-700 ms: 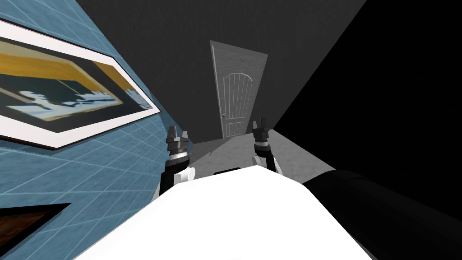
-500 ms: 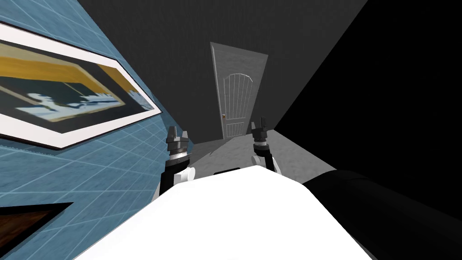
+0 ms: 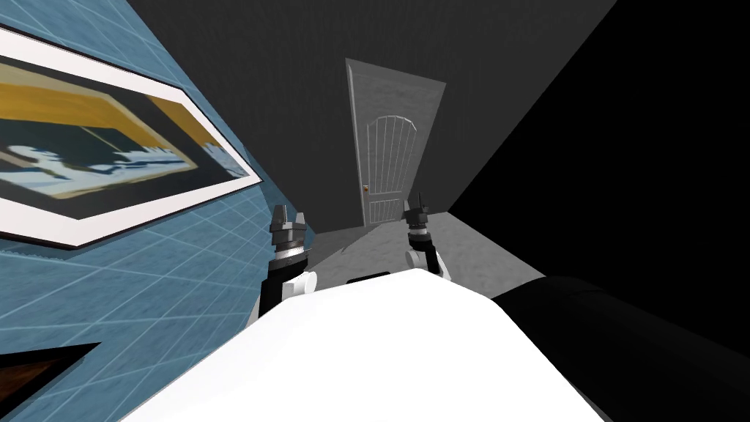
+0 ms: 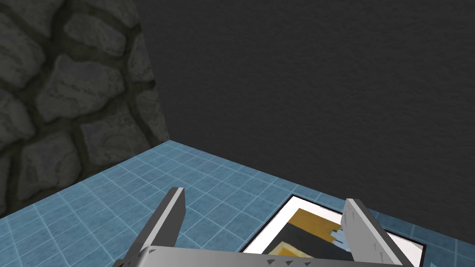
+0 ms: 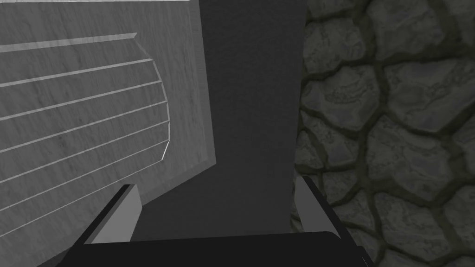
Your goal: Pull the door open
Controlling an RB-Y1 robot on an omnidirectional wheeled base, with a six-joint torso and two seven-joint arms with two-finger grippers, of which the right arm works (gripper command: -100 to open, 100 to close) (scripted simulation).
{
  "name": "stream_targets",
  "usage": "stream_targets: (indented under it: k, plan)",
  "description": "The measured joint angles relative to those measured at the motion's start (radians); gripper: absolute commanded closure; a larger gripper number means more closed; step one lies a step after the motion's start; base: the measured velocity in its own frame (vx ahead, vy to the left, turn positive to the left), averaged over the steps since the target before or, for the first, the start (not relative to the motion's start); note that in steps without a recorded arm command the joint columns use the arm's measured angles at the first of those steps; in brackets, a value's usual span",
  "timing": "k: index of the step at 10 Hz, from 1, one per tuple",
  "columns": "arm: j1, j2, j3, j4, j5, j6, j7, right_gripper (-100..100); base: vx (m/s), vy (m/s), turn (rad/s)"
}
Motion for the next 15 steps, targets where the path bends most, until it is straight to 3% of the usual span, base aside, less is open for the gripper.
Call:
stream_targets:
  k: [6, 12, 15]
  plan:
    - [-0.067, -0.022, 0.001, 0.134, -0.075, -0.005, -0.094, -100, 0.084, 0.010, 0.048]
    - [-0.165, -0.046, -0.001, 0.304, -0.168, 0.001, -0.209, -100, 0.094, 0.007, 0.058]
    - [-0.197, -0.050, 0.003, 0.368, -0.201, -0.001, -0.252, -100, 0.071, 0.003, 0.038]
